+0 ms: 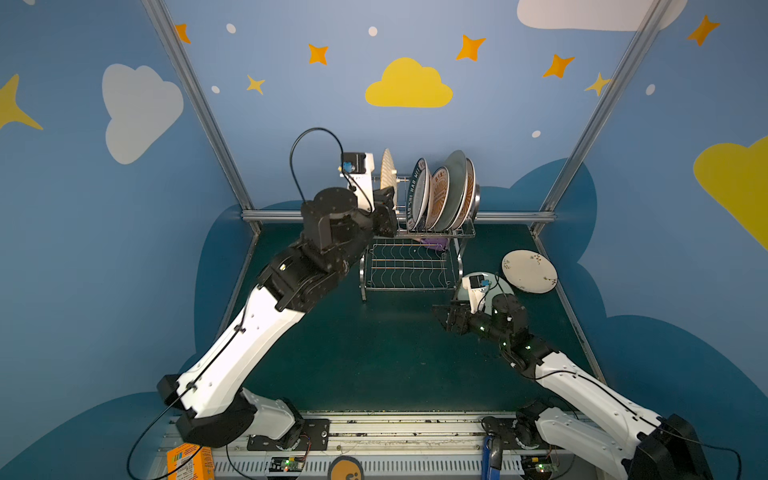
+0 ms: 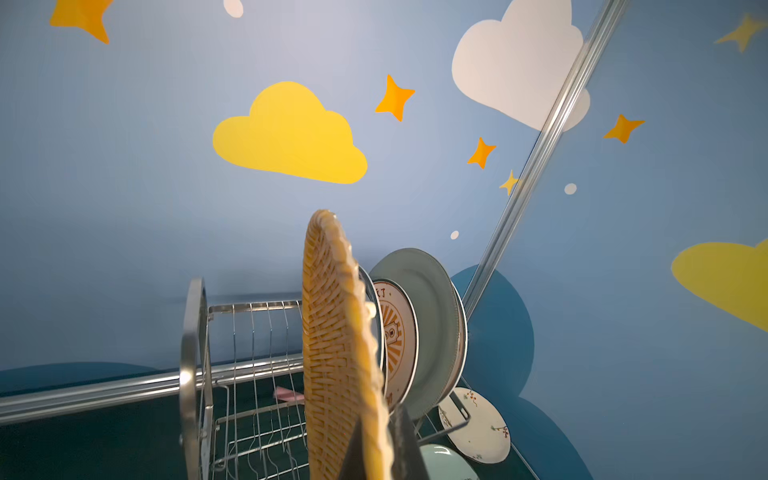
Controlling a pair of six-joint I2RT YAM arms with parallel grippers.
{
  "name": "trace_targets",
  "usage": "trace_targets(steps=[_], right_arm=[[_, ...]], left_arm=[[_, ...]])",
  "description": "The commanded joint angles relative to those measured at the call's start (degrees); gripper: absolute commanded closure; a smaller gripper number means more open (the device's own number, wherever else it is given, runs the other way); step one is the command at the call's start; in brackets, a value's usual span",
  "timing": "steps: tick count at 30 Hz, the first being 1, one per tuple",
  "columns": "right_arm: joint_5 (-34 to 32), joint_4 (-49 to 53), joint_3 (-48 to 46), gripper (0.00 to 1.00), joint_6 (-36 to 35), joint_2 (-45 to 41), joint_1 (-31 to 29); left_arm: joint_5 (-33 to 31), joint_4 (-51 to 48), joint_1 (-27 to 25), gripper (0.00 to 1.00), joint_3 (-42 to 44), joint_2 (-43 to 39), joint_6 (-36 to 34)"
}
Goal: Load the plates into the dish rack
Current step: 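Lift the wicker tray to the top tier with left gripper while right releases, then lower the wicker tray into the top-tier slot beside the lettered plate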
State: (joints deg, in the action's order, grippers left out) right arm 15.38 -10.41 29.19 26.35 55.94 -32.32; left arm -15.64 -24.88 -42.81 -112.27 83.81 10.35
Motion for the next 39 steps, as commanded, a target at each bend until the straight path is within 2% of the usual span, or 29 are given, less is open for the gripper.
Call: trace_targets(steps=[1,8,16,28,39], right_arm=[[-1.7,-1.6,1.0,0.07,-1.5,0.0,-0.9],[-2.5,-0.4,2.0,0.07,-1.9,1.8,-1.8],[-2.4,-0.2,2.6,0.07,-2.1,3.2,-2.2],[-2.3,0.6,3.4,0.07,-2.3,4.7,-2.5],[-2.4,1.1,4.0,0.07,-2.5,5.1,-2.7]], left_arm=[[6.4,1.3,3.1,0.96,-7.0,5.4,-1.4],[10.3,-1.8,6.8,0.96,-19.2,17.6,-2.2],[10.0,-6.0,8.8,0.96,-29.6,27.9,-2.6],[9.6,-7.9,9.5,0.96,-30.9,32.0,-3.0],[9.7,-6.7,9.6,0.96,-26.5,31.9,-1.7]])
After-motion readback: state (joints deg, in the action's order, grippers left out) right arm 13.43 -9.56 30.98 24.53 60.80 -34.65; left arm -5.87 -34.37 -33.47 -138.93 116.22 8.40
